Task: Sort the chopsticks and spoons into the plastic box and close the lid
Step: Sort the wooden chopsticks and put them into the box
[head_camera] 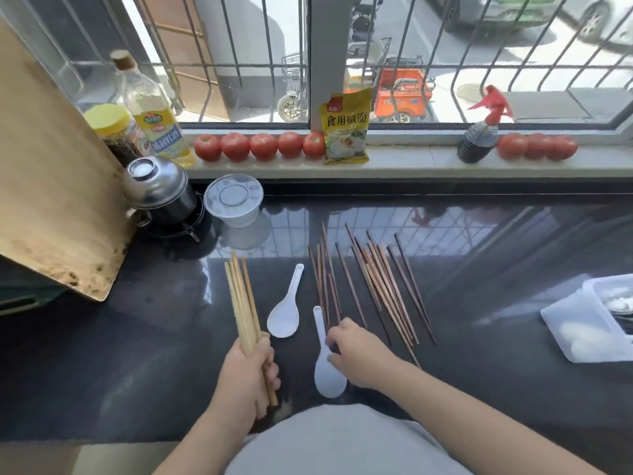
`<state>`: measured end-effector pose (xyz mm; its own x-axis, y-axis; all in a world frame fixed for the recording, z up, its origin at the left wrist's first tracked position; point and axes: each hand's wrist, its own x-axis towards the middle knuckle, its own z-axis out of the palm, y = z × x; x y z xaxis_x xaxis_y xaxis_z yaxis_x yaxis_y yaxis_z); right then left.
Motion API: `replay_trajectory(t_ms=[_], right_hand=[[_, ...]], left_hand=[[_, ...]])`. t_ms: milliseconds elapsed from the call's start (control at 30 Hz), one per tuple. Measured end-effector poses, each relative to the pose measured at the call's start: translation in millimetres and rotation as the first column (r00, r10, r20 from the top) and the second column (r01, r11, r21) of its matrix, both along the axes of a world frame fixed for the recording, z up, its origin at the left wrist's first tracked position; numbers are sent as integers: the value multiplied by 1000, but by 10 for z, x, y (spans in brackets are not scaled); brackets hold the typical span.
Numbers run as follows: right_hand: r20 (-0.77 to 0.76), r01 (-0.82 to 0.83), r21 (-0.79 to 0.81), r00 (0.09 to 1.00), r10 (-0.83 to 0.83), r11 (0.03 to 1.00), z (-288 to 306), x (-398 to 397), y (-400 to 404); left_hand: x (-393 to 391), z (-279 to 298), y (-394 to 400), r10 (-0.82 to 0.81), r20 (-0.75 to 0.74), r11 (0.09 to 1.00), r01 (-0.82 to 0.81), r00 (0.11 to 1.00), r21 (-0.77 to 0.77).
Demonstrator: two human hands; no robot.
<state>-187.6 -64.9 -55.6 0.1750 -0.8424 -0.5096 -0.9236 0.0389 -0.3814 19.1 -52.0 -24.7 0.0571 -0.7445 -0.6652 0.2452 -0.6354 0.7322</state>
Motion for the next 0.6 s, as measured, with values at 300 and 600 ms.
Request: replay_trajectory(t_ms=[300, 600], right_hand=[[-217, -503, -172, 858, 465, 847, -334, 451, 160], [-82, 259, -197, 957, -279, 946, -147, 345, -417]], left_hand=[[158, -91, 221, 17, 16, 996, -18, 1000, 83], [296, -4, 242, 29, 60, 997, -33, 998, 68]])
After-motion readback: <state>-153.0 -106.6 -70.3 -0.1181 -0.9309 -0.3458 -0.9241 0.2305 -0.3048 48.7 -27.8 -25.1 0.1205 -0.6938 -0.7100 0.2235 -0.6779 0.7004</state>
